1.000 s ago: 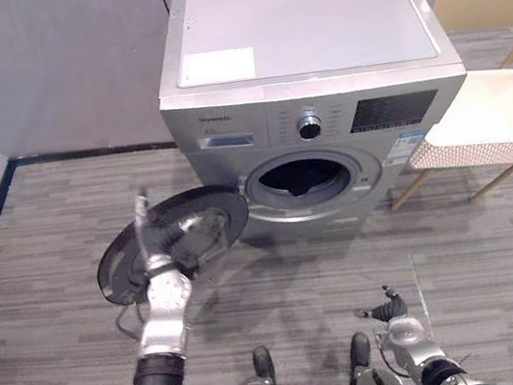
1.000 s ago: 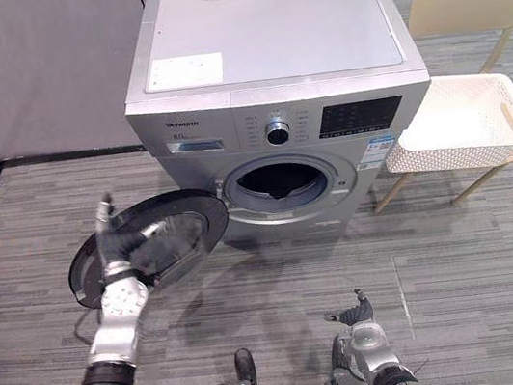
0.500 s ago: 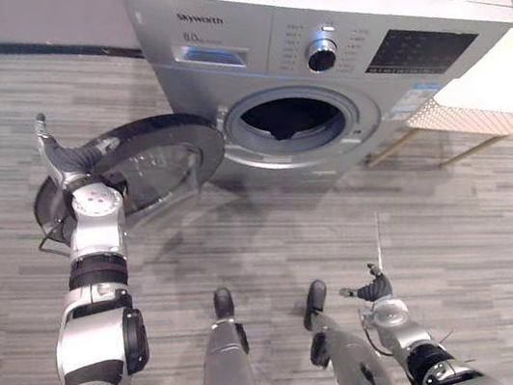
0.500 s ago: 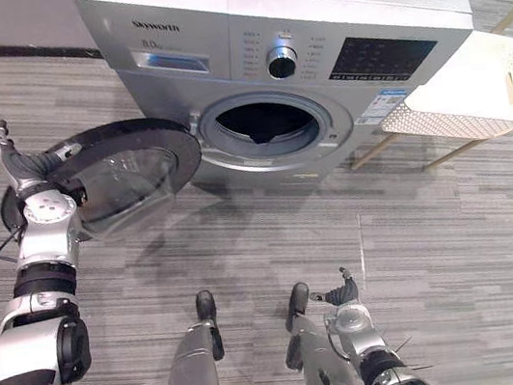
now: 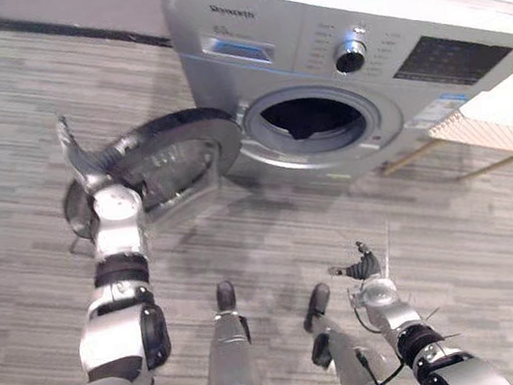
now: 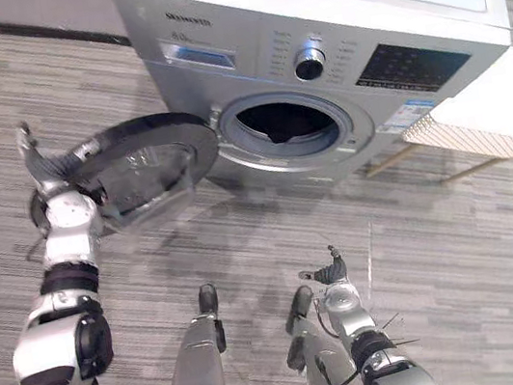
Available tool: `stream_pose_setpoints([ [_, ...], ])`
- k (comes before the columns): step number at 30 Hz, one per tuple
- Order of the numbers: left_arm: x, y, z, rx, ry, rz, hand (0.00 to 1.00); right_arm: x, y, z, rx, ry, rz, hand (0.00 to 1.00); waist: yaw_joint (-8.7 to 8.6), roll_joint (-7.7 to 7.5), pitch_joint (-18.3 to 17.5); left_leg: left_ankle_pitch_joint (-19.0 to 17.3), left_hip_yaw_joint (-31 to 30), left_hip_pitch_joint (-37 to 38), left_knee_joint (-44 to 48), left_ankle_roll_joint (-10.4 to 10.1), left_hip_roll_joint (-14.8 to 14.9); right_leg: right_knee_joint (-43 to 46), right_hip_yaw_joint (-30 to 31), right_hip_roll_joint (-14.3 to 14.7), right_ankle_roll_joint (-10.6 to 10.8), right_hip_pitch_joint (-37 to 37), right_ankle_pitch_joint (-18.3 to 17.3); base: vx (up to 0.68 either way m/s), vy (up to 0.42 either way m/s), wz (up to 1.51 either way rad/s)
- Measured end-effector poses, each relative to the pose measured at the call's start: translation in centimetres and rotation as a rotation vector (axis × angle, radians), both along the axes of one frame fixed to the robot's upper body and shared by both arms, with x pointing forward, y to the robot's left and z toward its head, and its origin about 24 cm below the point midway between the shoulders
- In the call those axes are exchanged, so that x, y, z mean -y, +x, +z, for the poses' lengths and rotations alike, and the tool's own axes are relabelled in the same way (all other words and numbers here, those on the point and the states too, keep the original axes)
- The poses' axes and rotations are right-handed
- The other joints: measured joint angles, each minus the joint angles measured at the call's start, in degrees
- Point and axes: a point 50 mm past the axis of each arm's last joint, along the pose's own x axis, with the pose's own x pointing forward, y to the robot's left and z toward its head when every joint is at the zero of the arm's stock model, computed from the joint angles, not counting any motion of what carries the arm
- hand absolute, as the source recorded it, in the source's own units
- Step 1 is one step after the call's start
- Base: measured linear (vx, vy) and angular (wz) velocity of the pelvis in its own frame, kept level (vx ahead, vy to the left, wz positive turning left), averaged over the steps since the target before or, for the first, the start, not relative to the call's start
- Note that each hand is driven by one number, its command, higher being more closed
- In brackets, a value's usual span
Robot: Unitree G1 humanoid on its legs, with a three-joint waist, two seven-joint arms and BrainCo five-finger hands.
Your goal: Pick up the laundry basket with both hands and put the clothes into the washing machine.
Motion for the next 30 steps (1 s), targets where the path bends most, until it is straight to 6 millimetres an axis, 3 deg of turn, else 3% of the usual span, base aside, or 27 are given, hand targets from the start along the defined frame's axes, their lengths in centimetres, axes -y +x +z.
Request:
stream_pose_setpoints([
  [1,0.2,-0.7,-1.3,-0.037,-0.014,-0.008,0.0,0.1,-0.1,-0.1,-0.005,0.007,-0.008,0.0,-0.07,0.19,-0.22,0.1,-0.2,0.4,-0.35,0.13,-0.38,0.13,-0.07,-0.27,0.19,0.28,-0.17,0.09,0.082,0.18],
  [3,1.5,-4.0,-6.5,-0.21,-0.07,-0.051,0.0,0.4,-0.6,-0.6,-0.031,0.002,-0.009,0.0,-0.57,0.43,-0.87,0.33,-1.03,2.12,-1.56,0.49,-1.77,0.48,-0.56,-1.16,0.88,1.71,-0.76,0.08,0.051,0.21],
  [4,1.9,-4.9,-7.6,-0.253,-0.08,-0.067,0.0,0.6,-0.8,-0.7,-0.038,0.003,-0.017,0.0,-0.78,0.42,-1.19,0.43,-1.23,2.52,-1.92,0.59,-2.12,0.46,-0.84,-1.36,1.07,2.19,-0.92,0.08,0.056,0.31],
  [6,4.7,-7.5,-11.0,-0.378,-0.147,-0.153,0.0,0.9,-1.5,-1.3,-0.066,-0.011,-0.017,0.0,-1.78,0.55,-2.28,1.03,-2.28,4.68,-3.46,1.07,-3.59,0.42,-2.45,-2.57,1.83,4.65,-1.53,0.08,0.053,0.38],
  [9,8.1,-9.5,-13.2,-0.483,-0.166,-0.31,0.0,1.0,-2.2,-1.7,-0.085,-0.006,-0.013,0.0,-2.46,0.84,-4.29,2.49,-4.18,7.09,-6.15,1.03,-5.1,-0.36,-3.97,-3.5,2.15,7.3,-1.78,0.05,0.037,0.36],
  [11,9.9,-9.9,-13.5,-0.506,-0.153,-0.417,0.0,0.9,-2.2,-1.7,-0.085,0.0,-0.004,0.0,-3.62,1.37,-4.72,3.52,-4.74,8.23,-7.7,0.73,-5.47,-0.43,-5.25,-3.75,2.33,8.57,-1.92,-0.02,0.008,0.32],
  [15,14.1,-9.5,-12.2,-0.46,-0.163,-0.653,0.0,1.3,-2.0,-1.6,-0.081,-0.008,-0.009,0.0,-4.87,3.22,-5.85,5.43,-4.32,10.0,-10.79,1.05,-5.49,-0.39,-4.79,-3.75,2.27,8.67,-1.89,-0.07,0.009,-0.02],
  [16,16.0,-9.2,-11.3,-0.425,-0.164,-0.74,0.0,1.7,-2.3,-1.8,-0.088,-0.016,-0.018,0.0,-5.39,4.24,-6.45,5.61,-3.31,11.12,-12.22,0.86,-5.29,-0.37,-3.38,-3.58,2.07,8.29,-1.74,-0.1,0.009,-0.36],
  [18,18.0,-8.8,-10.1,-0.37,-0.193,-0.802,0.0,2.3,-2.5,-1.9,-0.092,-0.008,-0.059,0.0,-7.07,5.37,-6.81,5.61,-1.37,11.72,-13.0,0.72,-5.12,-0.49,-1.5,-3.27,1.9,7.26,-1.63,-0.09,0.016,-0.58],
  [21,19.1,-7.8,-9.0,-0.329,-0.206,-0.809,0.0,3.9,-3.8,-2.5,-0.124,-0.01,-0.171,0.0,-9.38,6.83,-7.01,5.79,2.39,11.69,-14.42,0.56,-4.19,-1.0,2.84,-2.31,1.41,4.01,-0.56,-0.03,-0.023,-0.72],
  [25,21.5,-5.3,-6.2,-0.25,-0.137,-0.866,0.0,5.9,-6.1,-3.4,-0.183,-0.041,-0.277,0.0,-12.08,7.46,-6.65,5.88,8.24,11.73,-16.22,0.33,-3.32,-1.5,8.22,-1.2,1.34,-0.16,0.42,0.03,-0.015,-0.75],
  [28,24.3,-1.3,-1.0,-0.115,-0.064,-0.901,0.0,6.7,-5.7,-3.0,-0.164,-0.049,-0.327,0.0,-14.68,7.28,-4.57,5.63,14.81,10.49,-16.48,0.57,-3.25,-1.71,14.92,-0.37,1.15,-5.53,2.88,0.06,-0.007,-1.12],
  [30,24.6,2.2,4.5,0.014,-0.011,-0.839,0.0,6.3,-4.8,-2.4,-0.122,-0.011,-0.364,0.0,-16.34,6.82,-2.53,5.26,19.8,8.06,-16.08,0.74,-2.91,-2.82,19.7,0.28,1.12,-10.2,5.21,0.06,-0.011,-0.99],
])
